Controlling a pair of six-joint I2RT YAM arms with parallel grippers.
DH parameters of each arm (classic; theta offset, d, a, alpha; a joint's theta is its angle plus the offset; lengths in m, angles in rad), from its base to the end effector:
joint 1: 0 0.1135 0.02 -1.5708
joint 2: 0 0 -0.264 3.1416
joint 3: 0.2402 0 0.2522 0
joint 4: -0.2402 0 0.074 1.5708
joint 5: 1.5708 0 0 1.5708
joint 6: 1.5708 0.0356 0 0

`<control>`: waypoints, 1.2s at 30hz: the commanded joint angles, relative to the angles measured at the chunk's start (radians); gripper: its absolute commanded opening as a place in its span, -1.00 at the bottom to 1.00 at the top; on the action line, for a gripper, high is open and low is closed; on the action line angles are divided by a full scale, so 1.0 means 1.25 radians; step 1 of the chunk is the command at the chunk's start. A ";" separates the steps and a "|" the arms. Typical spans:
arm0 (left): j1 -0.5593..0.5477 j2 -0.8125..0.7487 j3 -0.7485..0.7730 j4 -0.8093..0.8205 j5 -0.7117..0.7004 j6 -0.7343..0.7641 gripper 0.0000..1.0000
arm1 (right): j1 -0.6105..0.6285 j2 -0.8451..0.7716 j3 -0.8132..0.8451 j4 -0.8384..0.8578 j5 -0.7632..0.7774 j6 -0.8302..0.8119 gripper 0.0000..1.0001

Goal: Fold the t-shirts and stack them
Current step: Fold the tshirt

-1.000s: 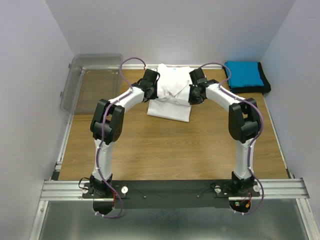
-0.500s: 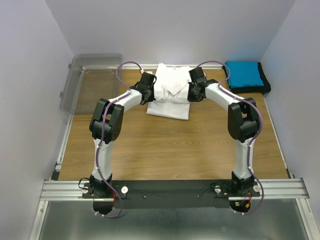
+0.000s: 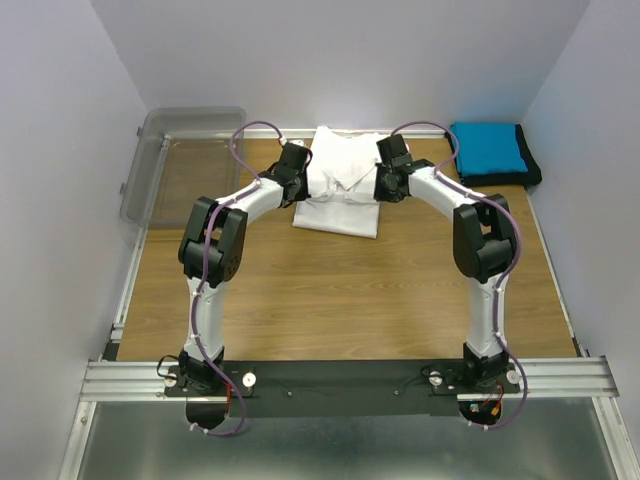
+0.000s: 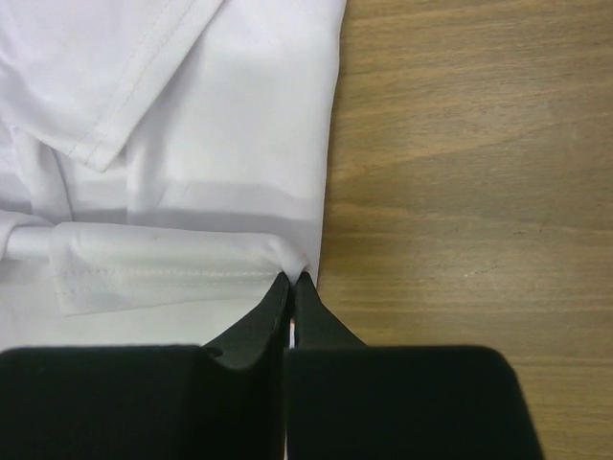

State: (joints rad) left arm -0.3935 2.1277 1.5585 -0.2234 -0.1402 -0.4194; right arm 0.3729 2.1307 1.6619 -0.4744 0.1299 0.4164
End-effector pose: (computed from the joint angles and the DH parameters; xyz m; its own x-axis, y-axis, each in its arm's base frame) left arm 0.4405 -0.1775 0.1783 -0.7185 -0.1383 -0.6817 -0.0038 0.9808 -0.1950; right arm 0.4394 0.1669 0.1916 -0.8069 0.1150 -0.5794 0.0393 0.9891 0.1416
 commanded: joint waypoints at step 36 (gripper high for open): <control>0.004 -0.234 -0.285 0.066 0.030 -0.039 0.51 | 0.005 -0.093 -0.144 0.073 -0.123 -0.084 -0.07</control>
State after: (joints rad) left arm -0.3817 1.8019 1.2018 -0.1604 -0.1364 -0.4465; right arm 0.3782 2.0586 1.5826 -0.3809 0.0334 0.2146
